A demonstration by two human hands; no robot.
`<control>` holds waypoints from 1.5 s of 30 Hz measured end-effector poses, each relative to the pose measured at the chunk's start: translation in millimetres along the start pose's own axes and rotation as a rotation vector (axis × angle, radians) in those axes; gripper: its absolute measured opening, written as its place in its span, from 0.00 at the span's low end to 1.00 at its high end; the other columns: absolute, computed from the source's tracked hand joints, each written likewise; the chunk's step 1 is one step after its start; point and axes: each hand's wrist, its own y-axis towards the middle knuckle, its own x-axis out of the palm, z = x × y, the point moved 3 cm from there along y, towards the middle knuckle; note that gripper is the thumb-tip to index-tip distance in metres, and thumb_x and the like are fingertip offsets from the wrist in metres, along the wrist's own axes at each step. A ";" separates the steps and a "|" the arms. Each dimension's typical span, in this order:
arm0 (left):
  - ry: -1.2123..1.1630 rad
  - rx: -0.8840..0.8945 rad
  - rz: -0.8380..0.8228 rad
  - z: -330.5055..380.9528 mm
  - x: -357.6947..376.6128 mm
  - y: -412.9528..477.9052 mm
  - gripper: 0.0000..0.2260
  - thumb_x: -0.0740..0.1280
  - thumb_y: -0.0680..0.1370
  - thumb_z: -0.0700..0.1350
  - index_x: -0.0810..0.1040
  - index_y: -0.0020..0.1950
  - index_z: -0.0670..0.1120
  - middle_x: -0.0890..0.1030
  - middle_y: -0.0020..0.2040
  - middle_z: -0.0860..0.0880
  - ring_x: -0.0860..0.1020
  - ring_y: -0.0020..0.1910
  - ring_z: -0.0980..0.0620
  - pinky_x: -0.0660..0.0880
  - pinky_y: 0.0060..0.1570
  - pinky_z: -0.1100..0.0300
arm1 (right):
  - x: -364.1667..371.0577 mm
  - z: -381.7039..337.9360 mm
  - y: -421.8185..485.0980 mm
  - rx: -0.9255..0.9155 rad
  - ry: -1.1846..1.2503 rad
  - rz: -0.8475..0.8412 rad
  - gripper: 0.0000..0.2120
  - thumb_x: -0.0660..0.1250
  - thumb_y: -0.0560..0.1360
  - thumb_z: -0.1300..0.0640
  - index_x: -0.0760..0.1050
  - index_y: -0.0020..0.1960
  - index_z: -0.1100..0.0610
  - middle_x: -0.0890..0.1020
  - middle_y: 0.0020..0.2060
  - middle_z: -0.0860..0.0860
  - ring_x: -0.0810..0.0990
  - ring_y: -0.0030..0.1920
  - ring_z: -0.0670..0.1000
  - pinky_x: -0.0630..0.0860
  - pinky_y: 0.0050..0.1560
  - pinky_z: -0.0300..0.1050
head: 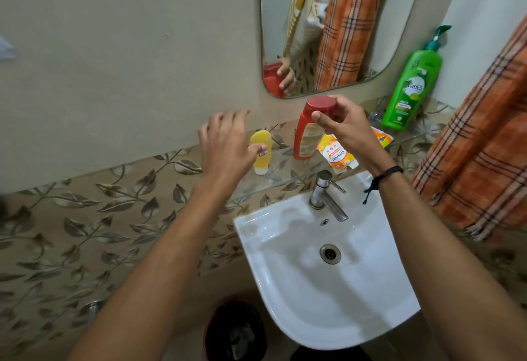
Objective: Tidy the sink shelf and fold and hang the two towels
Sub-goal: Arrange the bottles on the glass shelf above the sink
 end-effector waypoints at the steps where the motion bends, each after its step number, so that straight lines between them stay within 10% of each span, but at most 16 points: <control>1: 0.045 0.014 -0.058 0.6 2.0 5.9 0.37 0.74 0.73 0.62 0.67 0.78 0.51 0.79 0.68 0.48 0.69 0.68 0.45 0.63 0.64 0.48 | 2.0 2.4 2.9 0.005 0.013 0.000 0.14 0.73 0.76 0.53 0.78 0.59 0.55 0.84 0.46 0.46 0.80 0.44 0.38 0.75 0.47 0.35; 10: 0.072 -0.020 -0.260 11.9 9.9 26.0 0.16 0.76 0.73 0.57 0.82 0.57 0.52 0.79 0.43 0.52 0.73 0.51 0.48 0.57 0.50 0.50 | 7.5 32.7 15.9 0.104 0.101 -0.051 0.18 0.74 0.74 0.62 0.77 0.63 0.57 0.84 0.57 0.57 0.82 0.59 0.56 0.77 0.64 0.61; 45: -0.134 0.011 -0.228 39.9 23.2 41.1 0.26 0.73 0.75 0.59 0.75 0.71 0.54 0.83 0.60 0.55 0.70 0.68 0.50 0.62 0.60 0.51 | -7.2 50.6 20.3 0.273 0.021 -0.349 0.24 0.63 0.77 0.73 0.73 0.70 0.56 0.82 0.62 0.55 0.79 0.65 0.54 0.73 0.69 0.61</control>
